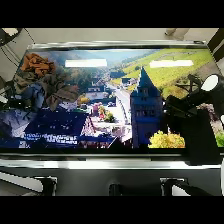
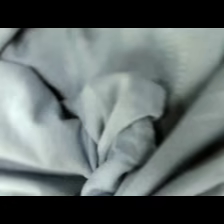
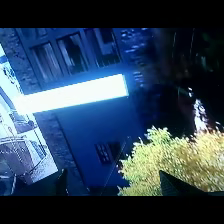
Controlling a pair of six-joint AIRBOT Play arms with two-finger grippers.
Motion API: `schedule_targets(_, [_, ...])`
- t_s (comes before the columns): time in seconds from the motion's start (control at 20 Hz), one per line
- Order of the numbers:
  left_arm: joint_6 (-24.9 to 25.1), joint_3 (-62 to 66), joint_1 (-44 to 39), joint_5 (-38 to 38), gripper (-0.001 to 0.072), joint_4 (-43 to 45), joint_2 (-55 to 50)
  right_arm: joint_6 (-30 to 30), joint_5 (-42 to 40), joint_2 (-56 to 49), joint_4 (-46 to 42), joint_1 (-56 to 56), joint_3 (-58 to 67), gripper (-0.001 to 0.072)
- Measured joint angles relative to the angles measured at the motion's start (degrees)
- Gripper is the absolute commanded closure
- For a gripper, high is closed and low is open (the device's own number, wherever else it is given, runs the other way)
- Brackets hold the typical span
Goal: Fold the shirts.
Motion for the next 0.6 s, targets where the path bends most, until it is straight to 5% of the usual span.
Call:
schedule_targets(0.25, [-1.53, 0.48, 0.70, -1.11, 0.0681, -1.09, 7.67, -0.94, 1.31, 0.00, -0.02, 0.00, 0.00, 0.0040])
schedule_targets(0.6, [-10.71, 0.57, -6.10, 5.95, 0.0681, -8.63, 35.04, -4.76, 1.22, 1.18, -0.28, 0.00, 0.13, 0.0040])
